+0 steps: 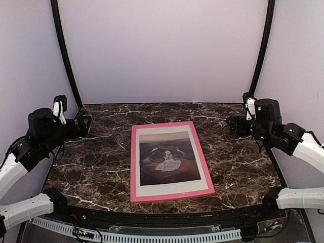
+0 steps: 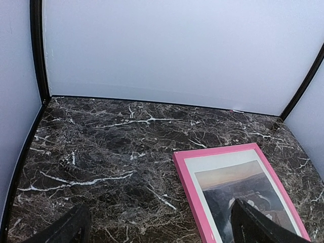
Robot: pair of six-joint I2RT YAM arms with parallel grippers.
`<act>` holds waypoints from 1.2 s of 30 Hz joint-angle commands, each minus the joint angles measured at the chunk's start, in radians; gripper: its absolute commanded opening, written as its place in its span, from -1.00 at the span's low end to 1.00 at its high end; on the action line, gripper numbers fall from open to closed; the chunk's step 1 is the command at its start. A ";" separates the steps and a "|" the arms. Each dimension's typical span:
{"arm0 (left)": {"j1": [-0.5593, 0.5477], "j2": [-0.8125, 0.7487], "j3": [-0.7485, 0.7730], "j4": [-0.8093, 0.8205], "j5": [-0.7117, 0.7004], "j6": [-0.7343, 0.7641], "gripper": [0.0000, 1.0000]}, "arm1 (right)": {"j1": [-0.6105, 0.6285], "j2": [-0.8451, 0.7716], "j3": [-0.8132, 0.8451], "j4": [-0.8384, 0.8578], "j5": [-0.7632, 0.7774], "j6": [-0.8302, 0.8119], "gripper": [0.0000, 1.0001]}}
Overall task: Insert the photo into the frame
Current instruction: Reset both arms
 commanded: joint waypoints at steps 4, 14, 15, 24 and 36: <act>-0.029 -0.056 -0.025 0.020 0.010 0.017 0.98 | -0.006 -0.093 -0.033 0.018 0.038 -0.002 0.97; -0.123 -0.051 -0.024 -0.006 -0.112 0.026 0.98 | -0.005 -0.130 -0.048 0.020 0.049 0.001 0.97; -0.123 -0.058 -0.025 -0.006 -0.114 0.026 0.98 | -0.006 -0.132 -0.048 0.020 0.050 0.001 0.97; -0.123 -0.060 -0.034 -0.002 -0.122 0.022 0.98 | -0.006 -0.133 -0.051 0.020 0.052 0.001 0.97; -0.123 -0.055 -0.037 -0.006 -0.114 0.017 0.98 | -0.005 -0.133 -0.055 0.026 0.050 0.004 0.97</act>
